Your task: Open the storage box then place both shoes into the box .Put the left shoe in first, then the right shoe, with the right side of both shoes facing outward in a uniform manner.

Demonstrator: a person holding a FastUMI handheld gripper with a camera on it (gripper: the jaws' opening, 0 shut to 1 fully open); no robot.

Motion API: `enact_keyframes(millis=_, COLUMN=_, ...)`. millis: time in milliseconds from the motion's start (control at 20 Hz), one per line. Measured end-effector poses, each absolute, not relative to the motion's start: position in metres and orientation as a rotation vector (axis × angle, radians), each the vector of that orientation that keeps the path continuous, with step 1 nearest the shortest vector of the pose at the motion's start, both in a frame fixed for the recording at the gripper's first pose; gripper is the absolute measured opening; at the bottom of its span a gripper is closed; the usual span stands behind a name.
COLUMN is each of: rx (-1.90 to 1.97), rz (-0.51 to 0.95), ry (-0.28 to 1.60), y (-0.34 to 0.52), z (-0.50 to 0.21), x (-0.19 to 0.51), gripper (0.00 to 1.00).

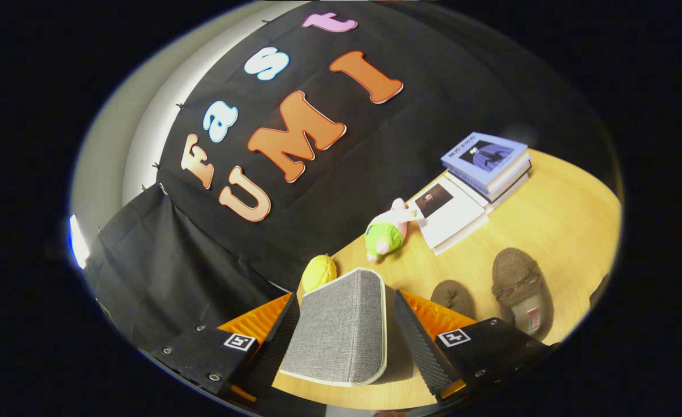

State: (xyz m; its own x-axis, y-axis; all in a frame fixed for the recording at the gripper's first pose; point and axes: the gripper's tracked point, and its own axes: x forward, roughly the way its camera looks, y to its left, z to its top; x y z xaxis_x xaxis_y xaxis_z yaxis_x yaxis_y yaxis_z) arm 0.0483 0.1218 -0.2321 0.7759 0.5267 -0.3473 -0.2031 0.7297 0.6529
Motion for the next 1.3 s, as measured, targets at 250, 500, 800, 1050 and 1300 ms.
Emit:
enact_keyframes(millis=250, rx=0.742, rz=0.491, ry=0.650, y=0.136, z=-0.273, x=0.044, gripper=0.98)
enact_keyframes(millis=500, rx=0.780, rz=0.555, ry=0.758, y=0.156, z=-0.314, x=0.033, gripper=0.98)
enact_keyframes(millis=800, rx=0.825, rz=0.583, ry=0.819, y=0.171, z=-0.346, x=0.030, gripper=0.98)
enact_keyframes(millis=1050, rx=0.912, rz=0.629, ry=0.830, y=0.189, z=-0.349, x=0.030, gripper=0.98)
enact_keyframes(millis=1300, rx=0.977, rz=0.644, ry=0.834, y=0.195, z=-0.350, x=0.031, gripper=0.98)
